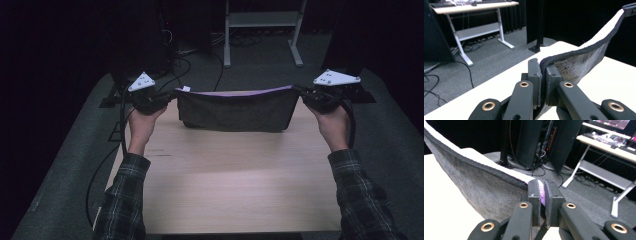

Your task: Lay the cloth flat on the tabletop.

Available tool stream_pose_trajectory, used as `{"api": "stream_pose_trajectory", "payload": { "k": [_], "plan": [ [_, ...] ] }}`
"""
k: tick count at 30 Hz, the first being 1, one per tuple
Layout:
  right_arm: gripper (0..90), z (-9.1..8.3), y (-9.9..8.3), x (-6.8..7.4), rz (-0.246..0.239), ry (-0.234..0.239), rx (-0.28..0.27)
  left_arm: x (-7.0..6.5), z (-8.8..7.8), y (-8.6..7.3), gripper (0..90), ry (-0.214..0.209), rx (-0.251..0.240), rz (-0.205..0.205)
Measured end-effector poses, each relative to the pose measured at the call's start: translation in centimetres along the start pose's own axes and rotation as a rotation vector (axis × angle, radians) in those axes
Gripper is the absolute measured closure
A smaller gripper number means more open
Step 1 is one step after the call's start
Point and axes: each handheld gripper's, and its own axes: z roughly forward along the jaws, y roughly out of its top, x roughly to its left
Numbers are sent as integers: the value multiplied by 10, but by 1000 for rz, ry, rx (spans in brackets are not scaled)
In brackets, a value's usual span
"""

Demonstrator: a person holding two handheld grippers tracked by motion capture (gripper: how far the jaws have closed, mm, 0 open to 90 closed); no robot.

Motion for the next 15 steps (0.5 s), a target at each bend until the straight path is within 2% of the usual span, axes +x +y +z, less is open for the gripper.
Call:
{"api": "stream_pose_trajectory", "payload": {
  "k": [11, 15],
  "plan": [
    [834, -5, -32, 12, 27, 64, 35, -16, -11, -27, 852, -38, 64, -2],
    [834, -9, -48, 18, 41, 97, 48, -25, -16, -43, 852, -65, 94, -15]
  ]
}}
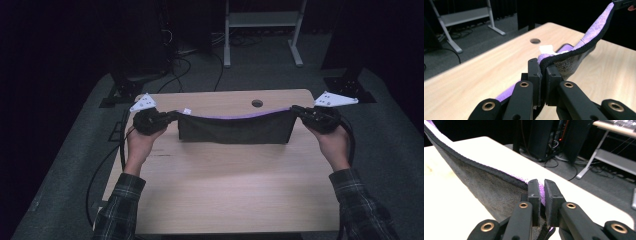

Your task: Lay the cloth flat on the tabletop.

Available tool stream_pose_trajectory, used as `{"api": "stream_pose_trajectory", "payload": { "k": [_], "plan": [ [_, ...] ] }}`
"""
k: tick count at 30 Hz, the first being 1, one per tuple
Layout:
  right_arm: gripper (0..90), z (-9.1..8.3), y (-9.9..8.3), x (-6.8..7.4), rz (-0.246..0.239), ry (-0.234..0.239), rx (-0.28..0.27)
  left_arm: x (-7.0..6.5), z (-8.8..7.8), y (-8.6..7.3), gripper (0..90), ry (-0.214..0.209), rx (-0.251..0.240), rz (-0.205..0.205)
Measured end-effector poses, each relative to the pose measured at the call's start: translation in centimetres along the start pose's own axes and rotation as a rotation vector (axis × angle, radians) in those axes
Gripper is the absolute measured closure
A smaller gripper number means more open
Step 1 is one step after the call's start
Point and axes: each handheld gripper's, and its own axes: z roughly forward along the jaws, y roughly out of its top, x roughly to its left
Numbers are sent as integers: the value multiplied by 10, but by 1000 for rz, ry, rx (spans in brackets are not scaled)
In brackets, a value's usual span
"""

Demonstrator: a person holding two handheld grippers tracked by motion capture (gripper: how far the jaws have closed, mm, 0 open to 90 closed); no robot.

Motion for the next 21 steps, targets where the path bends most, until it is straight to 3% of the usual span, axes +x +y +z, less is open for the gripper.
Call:
{"api": "stream_pose_trajectory", "payload": {
  "k": [9, 21],
  "plan": [
    [834, -8, -28, 12, 28, 60, 17, -13, -6, -35, 853, -30, 57, -39],
    [833, -23, -67, 38, 38, 130, 107, -42, -22, -65, 852, -76, 129, -39]
  ]
}}
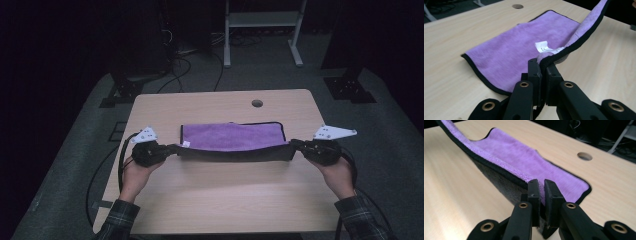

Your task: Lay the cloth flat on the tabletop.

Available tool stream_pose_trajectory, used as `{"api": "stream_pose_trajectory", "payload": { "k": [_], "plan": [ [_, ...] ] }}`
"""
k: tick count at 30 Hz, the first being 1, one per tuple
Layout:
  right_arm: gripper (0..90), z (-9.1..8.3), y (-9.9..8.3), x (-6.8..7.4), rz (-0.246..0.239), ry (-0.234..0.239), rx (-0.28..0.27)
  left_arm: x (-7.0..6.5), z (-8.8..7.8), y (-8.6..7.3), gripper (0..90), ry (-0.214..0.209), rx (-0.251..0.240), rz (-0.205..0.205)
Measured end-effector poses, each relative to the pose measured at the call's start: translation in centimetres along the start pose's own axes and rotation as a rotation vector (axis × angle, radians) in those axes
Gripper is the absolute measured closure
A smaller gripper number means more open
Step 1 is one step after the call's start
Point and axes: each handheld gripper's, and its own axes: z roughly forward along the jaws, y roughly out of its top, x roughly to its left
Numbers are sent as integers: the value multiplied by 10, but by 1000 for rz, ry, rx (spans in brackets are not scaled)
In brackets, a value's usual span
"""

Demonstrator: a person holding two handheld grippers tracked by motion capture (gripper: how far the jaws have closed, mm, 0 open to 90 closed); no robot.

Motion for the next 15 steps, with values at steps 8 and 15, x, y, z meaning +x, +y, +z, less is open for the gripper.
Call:
{"api": "stream_pose_trajectory", "payload": {
  "k": [8, 15],
  "plan": [
    [832, -16, -22, 16, -6, 29, 41, -24, -7, -21, 852, -48, 30, -6],
    [832, -23, -46, 29, 3, 75, 103, -35, -8, -44, 851, -74, 86, -33]
  ]
}}
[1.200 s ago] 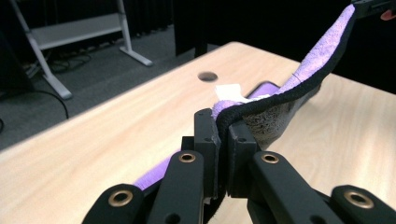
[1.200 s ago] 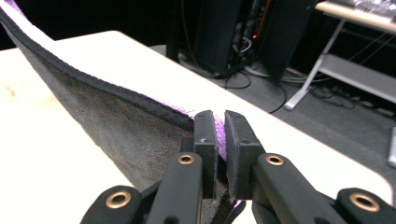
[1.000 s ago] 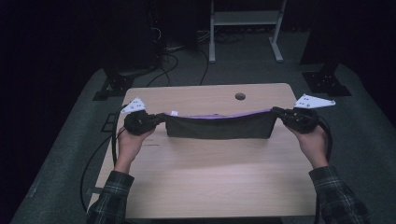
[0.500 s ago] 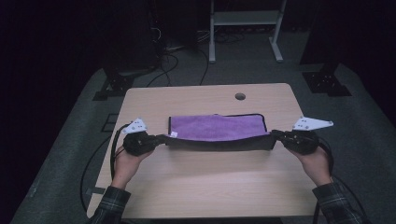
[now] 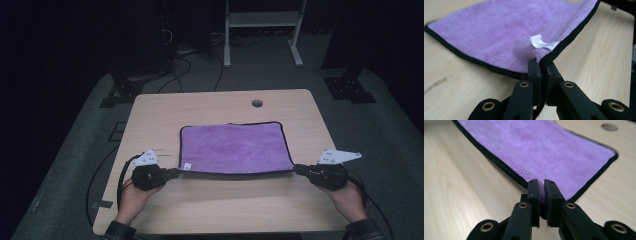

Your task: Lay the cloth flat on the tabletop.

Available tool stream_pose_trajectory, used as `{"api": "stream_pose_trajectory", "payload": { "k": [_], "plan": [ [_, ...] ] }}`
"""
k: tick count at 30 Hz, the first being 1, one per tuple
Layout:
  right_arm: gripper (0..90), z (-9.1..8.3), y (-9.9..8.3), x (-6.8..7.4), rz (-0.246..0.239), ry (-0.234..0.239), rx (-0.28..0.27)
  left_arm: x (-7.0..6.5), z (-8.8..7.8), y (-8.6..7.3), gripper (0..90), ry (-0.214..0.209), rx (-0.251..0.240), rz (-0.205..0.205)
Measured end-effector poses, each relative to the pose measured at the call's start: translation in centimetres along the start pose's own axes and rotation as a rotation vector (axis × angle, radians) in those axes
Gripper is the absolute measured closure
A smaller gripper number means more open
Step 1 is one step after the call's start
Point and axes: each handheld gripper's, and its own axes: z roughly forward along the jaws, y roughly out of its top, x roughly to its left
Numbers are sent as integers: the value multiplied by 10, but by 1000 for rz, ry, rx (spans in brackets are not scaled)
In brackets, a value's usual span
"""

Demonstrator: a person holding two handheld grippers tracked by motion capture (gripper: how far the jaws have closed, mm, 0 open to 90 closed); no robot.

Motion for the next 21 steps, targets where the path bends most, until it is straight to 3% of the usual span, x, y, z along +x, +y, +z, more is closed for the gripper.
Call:
{"api": "stream_pose_trajectory", "payload": {
  "k": [7, 13, 21],
  "plan": [
    [831, -1, -18, 11, 11, 49, 54, -8, -1, -16, 850, -34, 61, -16],
    [830, 2, -26, 19, -2, 84, 94, -9, 1, -26, 848, -33, 123, -30],
    [823, 6, -39, 29, -26, 144, 156, -16, 2, -41, 830, -34, 194, -15]
  ]
}}
